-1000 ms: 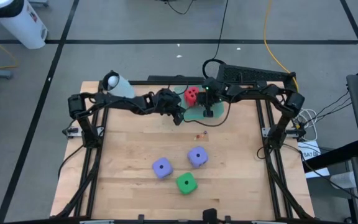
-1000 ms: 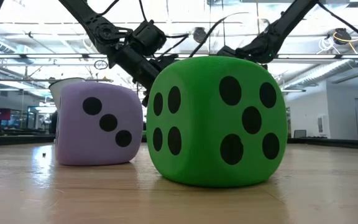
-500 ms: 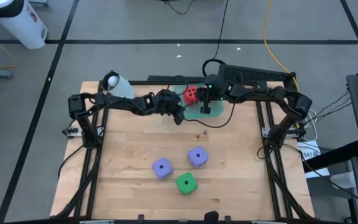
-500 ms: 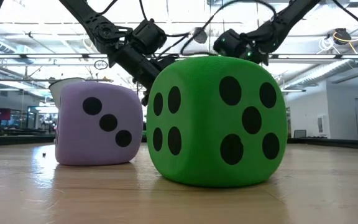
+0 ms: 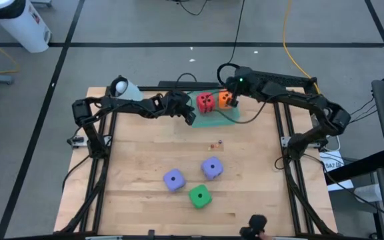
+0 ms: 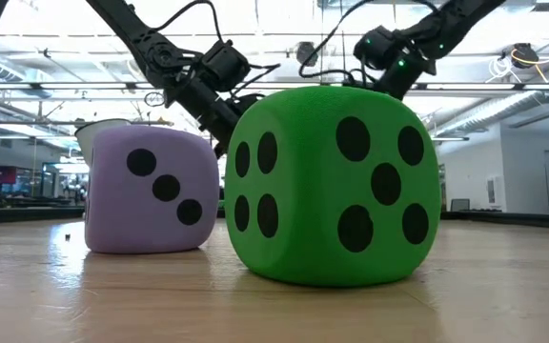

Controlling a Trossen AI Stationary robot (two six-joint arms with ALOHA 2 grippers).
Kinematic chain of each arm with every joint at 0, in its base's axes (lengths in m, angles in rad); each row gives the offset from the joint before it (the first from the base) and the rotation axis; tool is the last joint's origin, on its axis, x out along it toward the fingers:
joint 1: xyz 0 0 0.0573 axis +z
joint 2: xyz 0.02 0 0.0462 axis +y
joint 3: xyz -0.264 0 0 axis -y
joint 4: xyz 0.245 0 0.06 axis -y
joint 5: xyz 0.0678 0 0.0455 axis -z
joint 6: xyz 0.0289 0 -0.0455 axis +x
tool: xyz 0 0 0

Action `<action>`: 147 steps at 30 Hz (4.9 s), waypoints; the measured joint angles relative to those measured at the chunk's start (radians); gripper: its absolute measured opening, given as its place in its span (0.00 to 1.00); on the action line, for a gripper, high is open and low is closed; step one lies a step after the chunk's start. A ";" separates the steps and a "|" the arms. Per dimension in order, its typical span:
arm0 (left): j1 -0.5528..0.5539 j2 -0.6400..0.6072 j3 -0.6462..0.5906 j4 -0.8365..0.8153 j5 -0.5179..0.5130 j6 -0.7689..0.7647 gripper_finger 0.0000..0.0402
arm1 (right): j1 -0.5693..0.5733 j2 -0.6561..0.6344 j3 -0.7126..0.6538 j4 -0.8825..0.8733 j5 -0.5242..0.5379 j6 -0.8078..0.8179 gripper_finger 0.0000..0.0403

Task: Pick & Place Dice
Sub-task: Put the big red dice into the transparent blue bin, then adjust the transparent blue bin

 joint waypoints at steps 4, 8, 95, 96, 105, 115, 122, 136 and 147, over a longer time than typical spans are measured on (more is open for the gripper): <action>0.026 0.000 0.011 -0.010 0.009 0.000 0.01 | -0.066 0.014 0.000 -0.059 -0.048 0.085 0.00; 0.037 0.024 0.075 -0.043 0.032 0.008 0.00 | -0.124 0.020 -0.022 -0.089 -0.046 0.148 0.00; -0.395 -0.657 -0.439 0.003 -0.127 0.167 0.01 | 0.160 -0.243 -0.333 -0.086 -0.335 0.068 0.35; -0.402 -0.657 -0.448 -0.001 -0.132 0.161 0.01 | 0.160 -0.243 -0.333 -0.095 -0.334 0.065 0.39; -0.440 -0.657 -0.461 0.031 -0.135 0.147 0.02 | 0.156 -0.225 -0.332 -0.093 -0.309 0.048 0.53; -0.440 -0.657 -0.461 0.055 -0.134 0.148 0.04 | 0.144 -0.095 -0.332 -0.060 -0.201 0.072 0.44; -0.440 -0.657 -0.461 0.054 -0.124 0.147 0.04 | 0.147 -0.057 -0.331 -0.058 -0.210 0.061 0.29; -0.440 -0.657 -0.461 0.053 -0.124 0.131 0.04 | 0.218 -0.057 -0.332 -0.082 -0.257 0.065 0.03; -0.440 -0.657 -0.461 0.051 -0.122 0.129 0.04 | 0.251 -0.060 -0.330 -0.159 -0.260 0.003 0.01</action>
